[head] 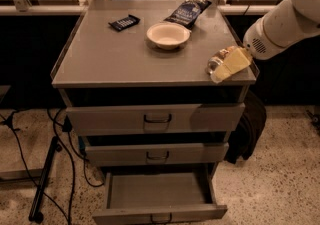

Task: Place orange can into bottom drawer

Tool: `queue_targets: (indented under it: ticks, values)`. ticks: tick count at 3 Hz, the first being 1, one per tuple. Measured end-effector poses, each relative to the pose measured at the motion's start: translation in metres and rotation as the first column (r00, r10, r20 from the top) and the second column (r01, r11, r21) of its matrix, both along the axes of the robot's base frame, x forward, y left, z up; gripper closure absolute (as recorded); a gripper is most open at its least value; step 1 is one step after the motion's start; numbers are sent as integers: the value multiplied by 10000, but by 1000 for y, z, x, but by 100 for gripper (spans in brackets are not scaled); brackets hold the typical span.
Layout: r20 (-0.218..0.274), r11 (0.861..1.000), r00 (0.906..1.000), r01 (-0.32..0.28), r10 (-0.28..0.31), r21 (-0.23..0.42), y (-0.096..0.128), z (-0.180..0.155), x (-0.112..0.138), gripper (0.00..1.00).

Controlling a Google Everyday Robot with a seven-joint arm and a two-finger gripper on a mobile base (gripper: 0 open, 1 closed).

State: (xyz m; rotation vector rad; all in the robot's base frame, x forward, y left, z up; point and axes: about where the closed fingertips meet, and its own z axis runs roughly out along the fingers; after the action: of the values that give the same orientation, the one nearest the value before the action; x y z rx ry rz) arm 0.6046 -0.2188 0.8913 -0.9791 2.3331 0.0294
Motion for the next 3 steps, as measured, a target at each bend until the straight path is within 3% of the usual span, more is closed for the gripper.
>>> queue_targets:
  ticks: [3]
  values:
    - [-38,9989,9993,381,-380,263,-17,-29,36,0]
